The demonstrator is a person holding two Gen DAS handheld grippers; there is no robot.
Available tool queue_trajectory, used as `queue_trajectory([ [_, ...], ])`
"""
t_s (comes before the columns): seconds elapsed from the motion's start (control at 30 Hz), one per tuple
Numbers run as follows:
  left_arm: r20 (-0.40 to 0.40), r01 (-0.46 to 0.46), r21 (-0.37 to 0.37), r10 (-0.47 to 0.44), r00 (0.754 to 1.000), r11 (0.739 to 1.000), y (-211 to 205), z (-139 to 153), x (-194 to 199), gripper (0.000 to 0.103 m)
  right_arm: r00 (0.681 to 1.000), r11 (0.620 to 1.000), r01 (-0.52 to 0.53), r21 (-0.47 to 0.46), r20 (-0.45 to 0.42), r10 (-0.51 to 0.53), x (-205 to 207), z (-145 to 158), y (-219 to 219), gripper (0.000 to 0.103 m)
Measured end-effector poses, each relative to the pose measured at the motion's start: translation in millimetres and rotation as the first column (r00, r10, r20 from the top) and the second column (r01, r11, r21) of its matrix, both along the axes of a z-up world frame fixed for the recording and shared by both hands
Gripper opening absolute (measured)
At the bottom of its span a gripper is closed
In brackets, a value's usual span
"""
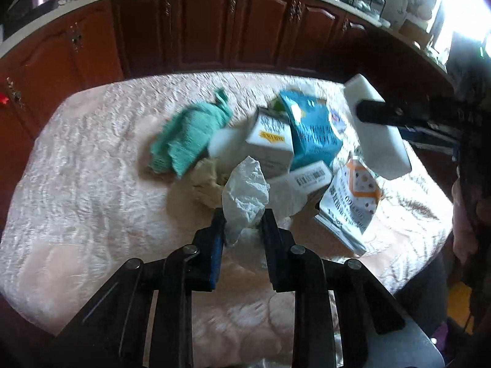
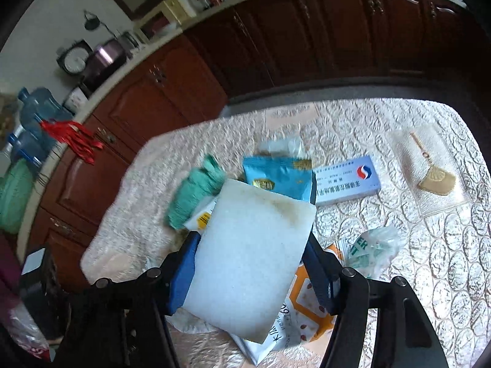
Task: Collect trash
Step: 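Grasp the crumpled plastic bag with left tool while right tool grasps white sponge, then carry both items to the white bucket and open both tools to drop them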
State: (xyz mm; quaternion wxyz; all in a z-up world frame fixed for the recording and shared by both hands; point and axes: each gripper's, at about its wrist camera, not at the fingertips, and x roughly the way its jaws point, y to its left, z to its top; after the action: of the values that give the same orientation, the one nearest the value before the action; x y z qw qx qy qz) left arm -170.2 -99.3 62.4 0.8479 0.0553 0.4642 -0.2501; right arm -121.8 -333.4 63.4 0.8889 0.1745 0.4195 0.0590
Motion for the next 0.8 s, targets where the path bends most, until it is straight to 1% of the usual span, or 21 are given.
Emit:
queue_trajectory([
  [0.13,0.011,-0.020,-0.048,0.020,1.000,0.999,16,28,2,0.021,0.999,1.000,0.020,0.016,0.048,-0.021,-15,20,-11,0.064],
  [0.23,0.034,-0.001,-0.065,0.004,0.999,0.998,10,44,1,0.021,0.996,0.999,0.047,0.008,0.072,-0.048,-29,28,-25,0.064],
  [0.3,0.034,0.027,-0.093,-0.024,0.999,0.995,0,54,0,0.021,0.993,0.997,0.079,-0.004,0.084,-0.079,-39,34,-38,0.064],
  [0.33,0.028,0.050,-0.109,-0.047,0.998,0.993,-9,58,-1,0.021,0.992,0.996,0.094,-0.009,0.088,-0.093,-45,35,-44,0.064],
  [0.4,0.036,0.089,-0.117,-0.085,0.996,0.989,-26,64,0,0.021,0.987,0.991,0.134,-0.024,0.092,-0.131,-55,38,-61,0.064],
  [0.47,0.047,0.137,-0.120,-0.132,0.990,0.983,-54,69,-4,0.021,0.980,0.983,0.180,-0.038,0.097,-0.176,-69,41,-83,0.064],
  [0.57,0.033,0.212,-0.142,-0.210,0.977,0.967,-97,74,-9,0.021,0.964,0.965,0.253,-0.063,0.098,-0.246,-91,44,-113,0.064],
  [0.63,0.025,0.255,-0.143,-0.254,0.967,0.956,-130,74,-11,0.021,0.949,0.948,0.307,-0.078,0.096,-0.300,-108,45,-136,0.064],
  [0.7,0.020,0.287,-0.142,-0.287,0.958,0.947,-159,73,-15,0.021,0.927,0.925,0.370,-0.087,0.092,-0.363,-124,43,-161,0.064],
  [0.8,0.008,0.327,-0.142,-0.329,0.944,0.934,-207,67,-19,0.021,0.893,0.887,0.450,-0.102,0.064,-0.445,-144,33,-198,0.064],
])
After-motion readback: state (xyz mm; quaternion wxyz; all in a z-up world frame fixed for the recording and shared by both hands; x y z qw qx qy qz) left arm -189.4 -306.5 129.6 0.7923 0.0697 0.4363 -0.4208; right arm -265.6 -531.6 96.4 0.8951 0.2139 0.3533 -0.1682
